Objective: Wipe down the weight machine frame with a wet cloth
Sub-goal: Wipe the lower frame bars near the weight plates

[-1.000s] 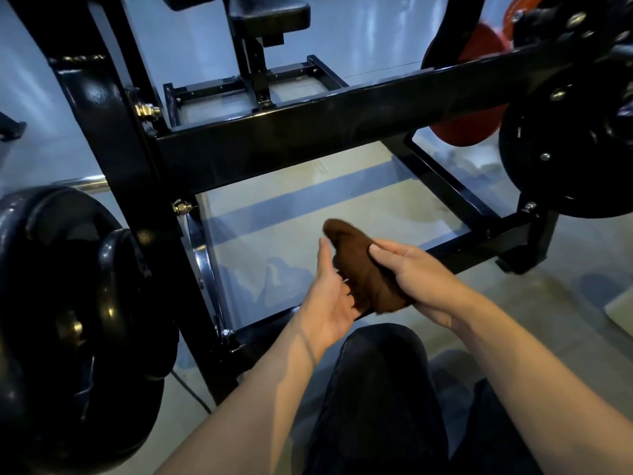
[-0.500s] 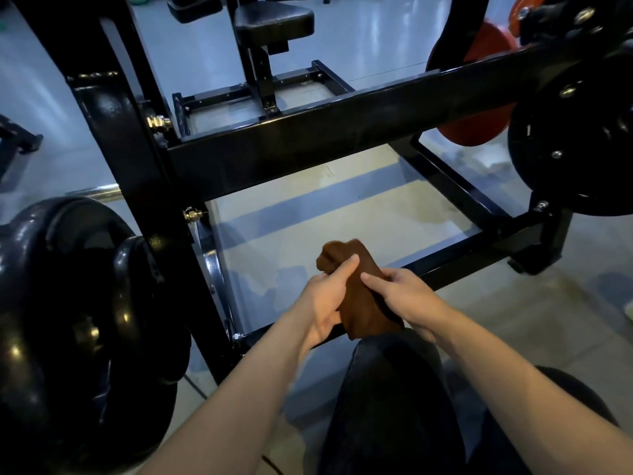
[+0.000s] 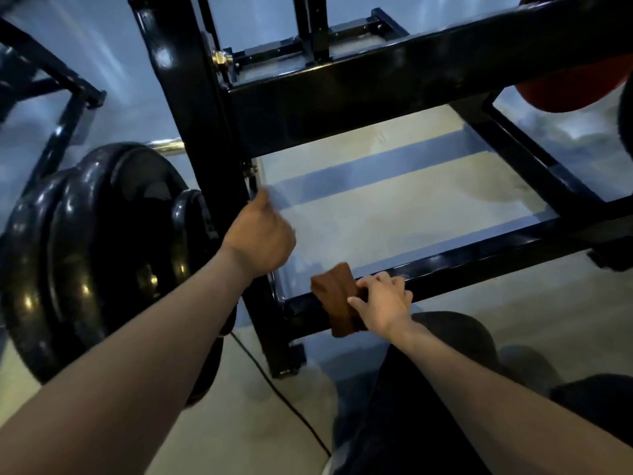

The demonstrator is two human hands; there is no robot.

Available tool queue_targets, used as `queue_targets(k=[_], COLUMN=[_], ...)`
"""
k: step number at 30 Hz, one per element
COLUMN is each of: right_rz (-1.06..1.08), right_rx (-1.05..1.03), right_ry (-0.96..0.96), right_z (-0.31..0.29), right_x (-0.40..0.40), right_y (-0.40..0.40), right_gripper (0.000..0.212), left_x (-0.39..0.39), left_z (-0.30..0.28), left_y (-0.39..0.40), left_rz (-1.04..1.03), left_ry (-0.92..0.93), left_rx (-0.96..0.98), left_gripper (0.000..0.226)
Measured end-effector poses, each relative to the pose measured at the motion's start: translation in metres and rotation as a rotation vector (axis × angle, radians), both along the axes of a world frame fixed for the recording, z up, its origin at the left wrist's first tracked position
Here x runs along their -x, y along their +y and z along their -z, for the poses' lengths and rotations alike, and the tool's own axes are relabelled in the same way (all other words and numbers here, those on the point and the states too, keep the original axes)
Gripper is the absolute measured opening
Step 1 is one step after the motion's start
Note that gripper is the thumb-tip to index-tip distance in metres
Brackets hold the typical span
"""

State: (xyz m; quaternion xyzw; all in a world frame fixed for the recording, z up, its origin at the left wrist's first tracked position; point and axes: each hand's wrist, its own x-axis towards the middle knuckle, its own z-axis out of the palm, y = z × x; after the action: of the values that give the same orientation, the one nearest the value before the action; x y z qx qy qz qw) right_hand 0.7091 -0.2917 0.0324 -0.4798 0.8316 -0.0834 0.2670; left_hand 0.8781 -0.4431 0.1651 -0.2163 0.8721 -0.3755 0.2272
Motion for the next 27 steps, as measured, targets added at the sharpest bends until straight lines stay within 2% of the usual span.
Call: queue_targets(k=[4, 7, 9, 11, 14, 16, 20, 24, 27], right_rz=[-0.095, -0.521, -0.804, -0.919, -0.907, -0.889, -0.792, -0.689, -0.669], right_rx=[0.191, 0.408, 0.306, 0.116, 0.155, 0.209, 0.150, 0.221, 0.264], right_ry=[0.053, 0.174, 0.223, 0.320, 0.429, 0.403, 0.337, 0.260, 0.289], right_z=[0.012, 0.022, 0.025, 0.030, 0.039, 0.047, 0.050, 0.051, 0.059], right_x=[0.010, 0.016, 0.019, 0.025, 0.016, -0.015, -0.089, -0.089, -0.062], right_y=[-0.004, -0.004, -0.007, -0.016, -0.026, -0.039, -0.052, -0.047, -0.039], right_gripper=[0.042, 0.040, 0.067, 0.094, 0.107, 0.110, 0.133, 0.129, 0.127], left_x=[-0.006, -0.009, -0.009, -0.009, -0.011, -0.011, -0.011, -0.011, -0.012], left_z=[0.011, 0.018, 0.018, 0.022, 0.028, 0.030, 0.028, 0.026, 0.021], left_y=[-0.015, -0.018, -0.017, -0.020, -0.023, -0.024, -0.024, -0.022, -0.020], left_rz=[0.269, 0.302, 0.310, 0.332, 0.363, 0.367, 0.385, 0.384, 0.379], left_ry=[0.246, 0.286, 0.302, 0.322, 0.336, 0.320, 0.330, 0.312, 0.323], left_rx=[0.065, 0.077, 0.109, 0.120, 0.166, 0.183, 0.205, 0.217, 0.227], left_gripper=[0.042, 0.043, 0.042, 0.042, 0.043, 0.041, 0.036, 0.035, 0.036])
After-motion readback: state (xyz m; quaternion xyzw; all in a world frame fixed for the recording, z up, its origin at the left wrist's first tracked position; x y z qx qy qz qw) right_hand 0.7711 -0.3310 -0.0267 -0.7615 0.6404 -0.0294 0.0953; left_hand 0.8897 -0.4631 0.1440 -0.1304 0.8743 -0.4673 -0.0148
